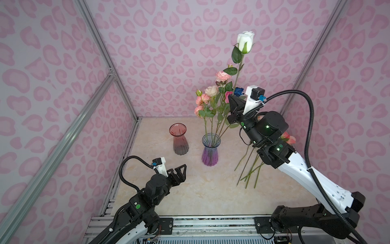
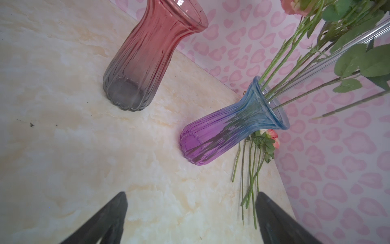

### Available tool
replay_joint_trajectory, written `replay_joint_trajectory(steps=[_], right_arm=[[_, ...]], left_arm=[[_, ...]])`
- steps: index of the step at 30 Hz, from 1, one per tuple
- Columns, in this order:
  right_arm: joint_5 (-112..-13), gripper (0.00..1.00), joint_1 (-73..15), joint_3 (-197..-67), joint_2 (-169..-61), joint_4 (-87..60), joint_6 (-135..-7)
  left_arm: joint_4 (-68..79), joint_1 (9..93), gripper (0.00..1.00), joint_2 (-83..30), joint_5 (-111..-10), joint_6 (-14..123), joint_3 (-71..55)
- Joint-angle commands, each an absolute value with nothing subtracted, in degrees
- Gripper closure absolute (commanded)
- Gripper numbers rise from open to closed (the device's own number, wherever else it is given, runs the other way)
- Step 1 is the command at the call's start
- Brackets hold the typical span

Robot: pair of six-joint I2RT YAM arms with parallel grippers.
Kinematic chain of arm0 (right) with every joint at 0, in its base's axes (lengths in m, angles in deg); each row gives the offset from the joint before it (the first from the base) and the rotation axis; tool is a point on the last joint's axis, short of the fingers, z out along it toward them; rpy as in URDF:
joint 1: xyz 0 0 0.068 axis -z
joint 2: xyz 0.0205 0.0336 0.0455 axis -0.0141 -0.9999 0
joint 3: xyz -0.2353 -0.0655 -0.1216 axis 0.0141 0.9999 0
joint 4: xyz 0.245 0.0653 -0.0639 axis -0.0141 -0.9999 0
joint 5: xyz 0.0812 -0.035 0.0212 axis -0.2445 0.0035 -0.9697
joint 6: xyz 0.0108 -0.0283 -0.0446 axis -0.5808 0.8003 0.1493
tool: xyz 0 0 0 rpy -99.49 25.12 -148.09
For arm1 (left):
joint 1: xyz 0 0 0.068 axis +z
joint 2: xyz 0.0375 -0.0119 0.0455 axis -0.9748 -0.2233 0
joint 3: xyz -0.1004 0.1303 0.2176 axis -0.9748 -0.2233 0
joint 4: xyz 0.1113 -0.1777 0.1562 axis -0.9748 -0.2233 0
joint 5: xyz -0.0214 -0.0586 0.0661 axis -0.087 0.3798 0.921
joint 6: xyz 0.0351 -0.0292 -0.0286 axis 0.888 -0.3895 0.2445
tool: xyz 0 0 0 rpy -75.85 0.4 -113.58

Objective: Arrange the flowers into the vase
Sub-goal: 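Lift the white rose high and carry it over the purple-blue vase, then lower the white rose into the purple-blue vase and release it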

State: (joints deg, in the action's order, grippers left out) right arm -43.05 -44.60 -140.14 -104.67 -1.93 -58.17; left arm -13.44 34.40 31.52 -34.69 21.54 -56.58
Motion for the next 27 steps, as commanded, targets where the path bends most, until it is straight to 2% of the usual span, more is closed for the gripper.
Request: replay_joint_trajectory(steps=[1,12,20,23,25,27], right_arm=[[-43.38,0.98,-44.67,-140.51,-107.84,1.56,-55.51],[-45.04,0.98,-45.17,-133.72,-110.34,2.26,-52.95],[-47.03,0.93,-48.14,-123.19,-107.42,2.34,-55.40],[-46.94,0.89,-48.27,-121.02,-107.02,1.59,-56.86],[-46.51,0.81,-48.28,-120.05,-106.84,0.96,-57.45],[-47.36,0.79,-48.34,-120.19,-106.84,-0.60,-57.54]], left_arm=[[-14.39,34.51,0.04,33.19,-34.53,20.64,-57.28],[-14.33,34.51,0.04,37.85,-33.01,21.32,-59.19],[-12.47,34.54,0.04,35.47,-33.25,21.80,-58.82],[-11.86,34.56,0.04,33.49,-33.59,22.10,-58.20],[-11.37,34.58,0.04,32.46,-33.97,22.16,-57.90],[-11.03,34.63,0.04,31.66,-34.31,22.05,-57.79]])
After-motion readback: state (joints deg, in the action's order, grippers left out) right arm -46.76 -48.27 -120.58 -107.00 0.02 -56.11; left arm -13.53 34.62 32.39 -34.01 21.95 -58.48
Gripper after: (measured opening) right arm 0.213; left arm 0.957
